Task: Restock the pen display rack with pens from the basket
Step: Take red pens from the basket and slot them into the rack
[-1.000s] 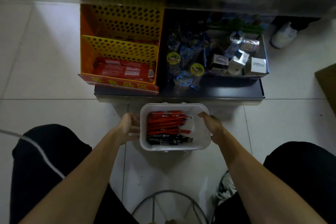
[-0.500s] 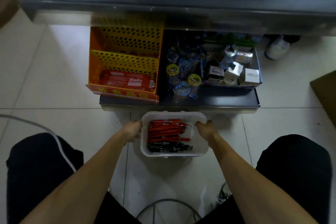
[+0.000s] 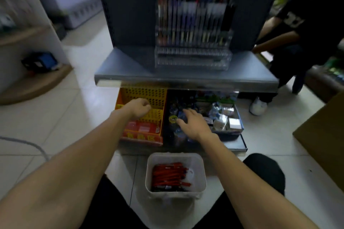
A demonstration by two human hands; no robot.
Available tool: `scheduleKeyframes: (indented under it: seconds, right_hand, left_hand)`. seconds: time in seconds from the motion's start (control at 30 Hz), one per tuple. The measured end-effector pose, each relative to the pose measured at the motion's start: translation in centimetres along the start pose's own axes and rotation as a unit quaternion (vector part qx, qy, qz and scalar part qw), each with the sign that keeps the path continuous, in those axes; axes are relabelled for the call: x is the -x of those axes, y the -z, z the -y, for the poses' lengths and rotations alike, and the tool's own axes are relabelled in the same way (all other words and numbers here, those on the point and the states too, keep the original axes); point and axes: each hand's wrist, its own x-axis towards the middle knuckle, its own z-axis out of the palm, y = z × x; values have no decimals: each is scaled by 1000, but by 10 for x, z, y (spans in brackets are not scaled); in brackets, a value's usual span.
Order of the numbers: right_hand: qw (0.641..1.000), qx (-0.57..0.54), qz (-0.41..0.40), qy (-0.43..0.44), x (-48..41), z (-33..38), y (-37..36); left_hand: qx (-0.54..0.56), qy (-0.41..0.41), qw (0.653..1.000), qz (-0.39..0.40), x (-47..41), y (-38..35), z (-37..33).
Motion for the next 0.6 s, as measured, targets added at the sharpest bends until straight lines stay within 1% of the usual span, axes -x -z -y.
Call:
scheduleKeyframes:
  seconds: [0.13, 0.2, 0.3, 0.4, 0.47, 0.5, 0.6]
  right_hand:
    - [992, 55, -88, 73, 16, 45, 56]
    - [982, 83, -139, 96, 23, 62, 76]
    - [965, 127, -204, 105, 27, 77, 111]
    - [952, 161, -242, 97, 26, 79, 144]
    - [946, 168, -263, 90, 22, 76, 158]
    - [942, 167, -277, 88, 18, 74, 161]
    - [933, 156, -311, 91, 6, 64, 155]
  left_hand:
    - [-51, -48, 991, -114, 24, 65, -12]
    - [-90, -89, 981, -148, 37, 80, -30]
    - [-176, -173, 951, -188, 47, 87, -72]
    - [-234, -228, 911, -249, 44, 93, -109]
    - [-269, -244, 887, -286, 33, 101, -124]
    - [-272, -243, 881, -302, 27, 104, -130]
    - [-243, -225, 883, -334, 6, 93, -130]
